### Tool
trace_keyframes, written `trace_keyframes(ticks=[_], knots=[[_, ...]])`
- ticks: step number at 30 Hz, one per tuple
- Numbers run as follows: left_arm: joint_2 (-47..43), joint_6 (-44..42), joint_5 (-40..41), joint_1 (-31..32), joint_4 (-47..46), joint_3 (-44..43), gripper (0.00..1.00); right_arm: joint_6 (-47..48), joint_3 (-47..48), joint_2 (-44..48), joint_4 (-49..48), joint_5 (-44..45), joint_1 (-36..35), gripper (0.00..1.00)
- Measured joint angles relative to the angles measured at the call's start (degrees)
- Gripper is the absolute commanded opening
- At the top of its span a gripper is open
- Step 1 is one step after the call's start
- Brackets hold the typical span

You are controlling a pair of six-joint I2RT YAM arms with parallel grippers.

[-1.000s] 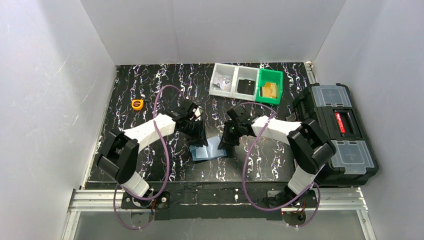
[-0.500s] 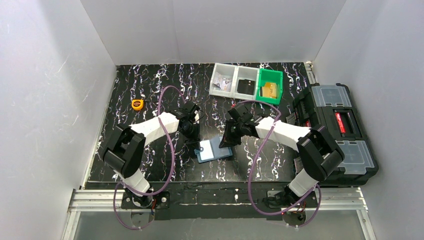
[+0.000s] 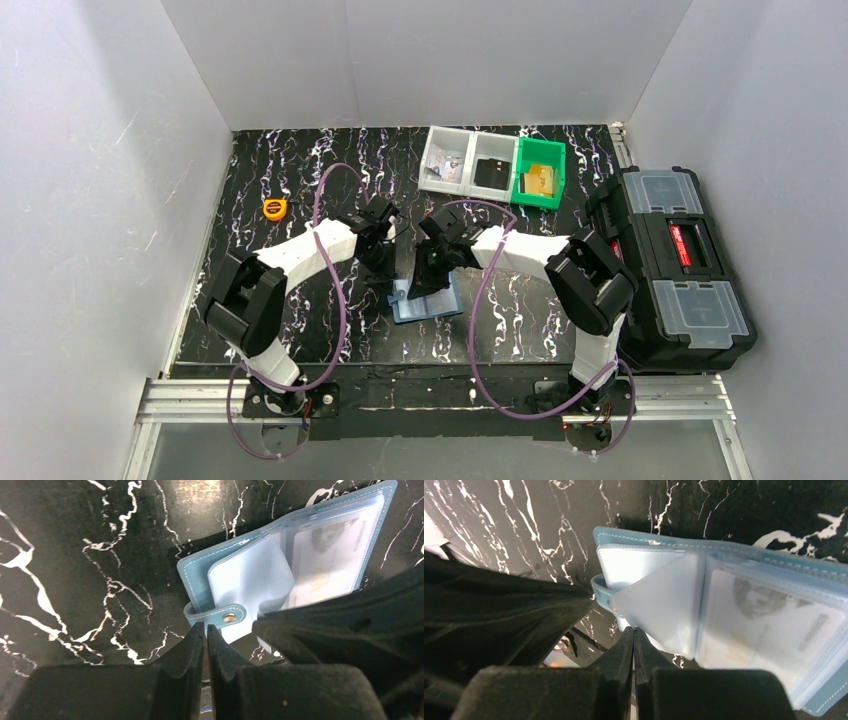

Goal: Take the credit cards out of the card holder
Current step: Remove the credit card from the card holder.

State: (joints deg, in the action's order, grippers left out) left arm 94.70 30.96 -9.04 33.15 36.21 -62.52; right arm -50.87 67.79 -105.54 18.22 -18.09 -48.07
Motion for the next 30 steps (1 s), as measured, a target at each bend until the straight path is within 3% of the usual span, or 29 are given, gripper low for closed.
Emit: trace_keyframes(ticks=[10, 16, 25, 30], knots=[[-3.56, -0.96, 2.36, -0.22, 4.92, -0.90, 0.11, -0.15, 0.92, -1.20, 0.00, -0.07, -0.11, 0.48], [-5.60, -1.20, 2.29, -0.37, 6.51, -3.45, 0.11, -0.09, 0.92, -0.35, 0.11, 0.17, -0.44, 0.59], [-5.20, -0.94, -2.14, -0.13, 6.14, -5.84, 0.14, 0.09, 0.83, 4.59, 2.95, 4.15, -0.48, 0.59], [-2.10, 0.63, -4.09, 2.16, 4.52, -7.61, 0.14, 0.33, -2.19, 9.92, 5.01, 7.67, 0.17, 0.45]])
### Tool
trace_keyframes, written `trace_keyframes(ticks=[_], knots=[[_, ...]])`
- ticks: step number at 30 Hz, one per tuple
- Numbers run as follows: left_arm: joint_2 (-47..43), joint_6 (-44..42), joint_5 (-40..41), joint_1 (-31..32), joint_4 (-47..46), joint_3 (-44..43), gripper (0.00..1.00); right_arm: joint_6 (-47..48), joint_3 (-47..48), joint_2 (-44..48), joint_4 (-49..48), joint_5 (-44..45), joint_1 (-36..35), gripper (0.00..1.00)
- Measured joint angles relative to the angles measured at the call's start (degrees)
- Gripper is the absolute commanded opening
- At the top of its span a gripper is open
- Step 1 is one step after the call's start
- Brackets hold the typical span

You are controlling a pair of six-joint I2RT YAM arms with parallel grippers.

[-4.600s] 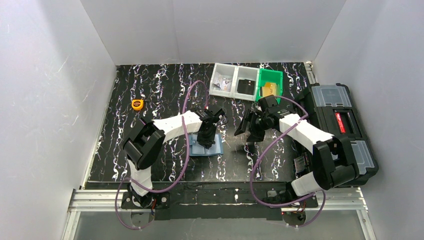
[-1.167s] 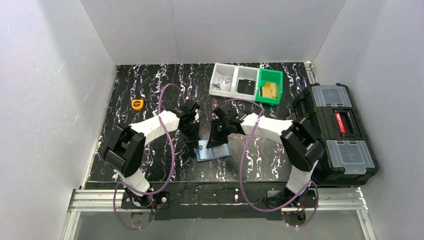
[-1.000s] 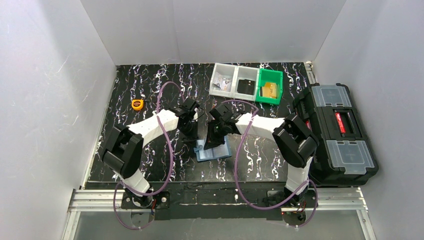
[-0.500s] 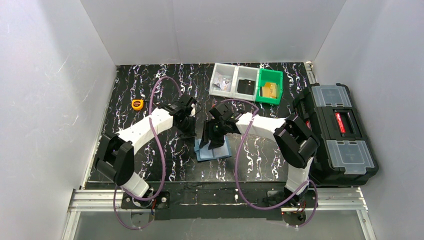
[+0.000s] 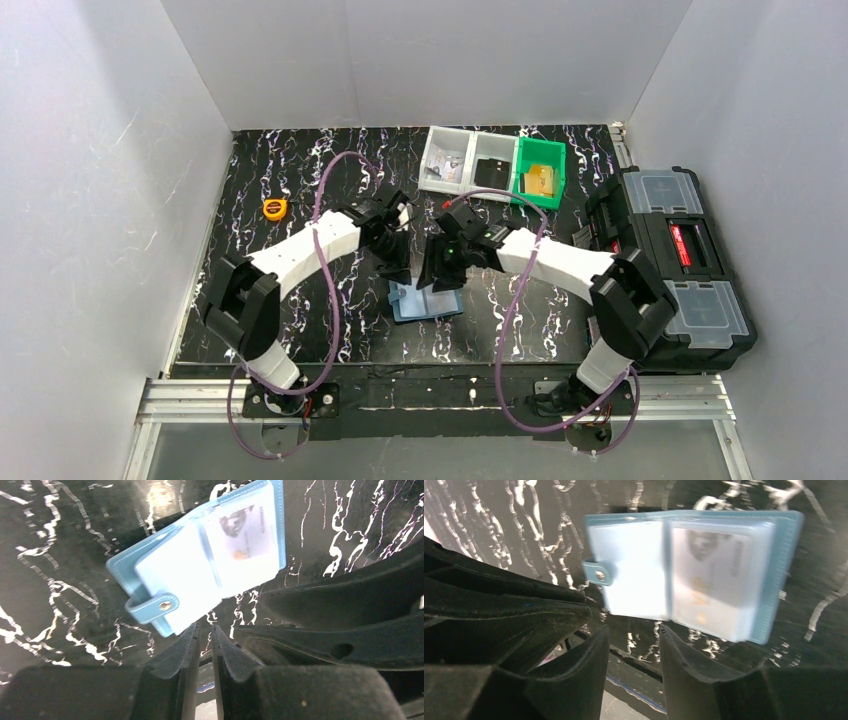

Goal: Take the credit cards out of the card holder
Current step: Remove the credit card from the card holder.

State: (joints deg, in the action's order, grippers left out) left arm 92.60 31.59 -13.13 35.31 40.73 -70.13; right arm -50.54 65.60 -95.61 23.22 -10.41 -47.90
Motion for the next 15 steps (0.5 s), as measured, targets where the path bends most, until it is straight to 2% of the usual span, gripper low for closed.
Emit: trace_keyframes(ticks=[6, 15], knots=[[5.92, 1.57, -0.92, 3.37, -2.69, -0.98, 0.10, 0.39, -6.32, 3.67, 1.36, 2.51, 2.12, 0.30], [12.33, 2.10, -1.05, 3.50, -6.43, -0.63, 0.06, 0.94, -8.50, 3.17, 2.16, 3.78, 2.25, 0.20]])
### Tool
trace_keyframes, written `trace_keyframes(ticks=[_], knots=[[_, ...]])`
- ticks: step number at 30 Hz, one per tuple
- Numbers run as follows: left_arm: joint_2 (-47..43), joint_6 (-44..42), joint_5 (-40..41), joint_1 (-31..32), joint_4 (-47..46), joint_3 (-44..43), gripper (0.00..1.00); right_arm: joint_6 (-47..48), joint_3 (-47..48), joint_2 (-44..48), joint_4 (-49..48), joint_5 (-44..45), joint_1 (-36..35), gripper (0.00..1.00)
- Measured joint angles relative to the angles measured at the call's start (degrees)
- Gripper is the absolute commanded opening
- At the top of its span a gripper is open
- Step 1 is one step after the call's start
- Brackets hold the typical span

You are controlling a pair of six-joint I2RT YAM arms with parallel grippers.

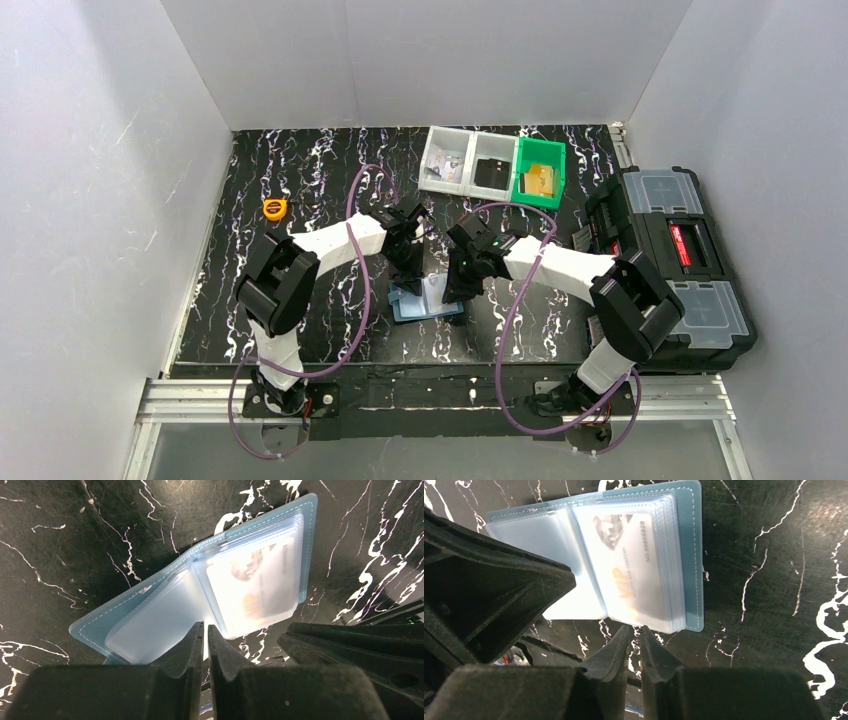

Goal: Take the credit cards out of the card holder
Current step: Remove the credit card from the card holder.

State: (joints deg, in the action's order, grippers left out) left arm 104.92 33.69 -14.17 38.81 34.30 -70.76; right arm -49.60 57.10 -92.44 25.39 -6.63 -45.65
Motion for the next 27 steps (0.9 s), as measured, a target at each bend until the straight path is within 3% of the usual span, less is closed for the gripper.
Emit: trace_keyframes(ticks=[20, 23, 25, 27], knots=[[2.25, -0.04, 0.94, -0.13, -2.16, 1.44, 0.02, 0.92, 3.69, -6.80, 1.81, 1.31, -0.50, 0.15], [2.23, -0.04, 0.63, -0.26, -2.38, 1.60, 0.07, 1.29, 4.15, -7.13, 2.34, 1.31, -0.59, 0.15], [2.12, -0.04, 0.46, -0.35, -2.38, 1.68, 0.18, 1.38, 4.24, -7.21, 2.45, 1.29, -0.59, 0.14], [1.55, 0.11, 0.11, -0.35, -2.40, 2.01, 0.21, 1.38, 4.24, -7.19, 2.58, 1.33, -0.59, 0.14]])
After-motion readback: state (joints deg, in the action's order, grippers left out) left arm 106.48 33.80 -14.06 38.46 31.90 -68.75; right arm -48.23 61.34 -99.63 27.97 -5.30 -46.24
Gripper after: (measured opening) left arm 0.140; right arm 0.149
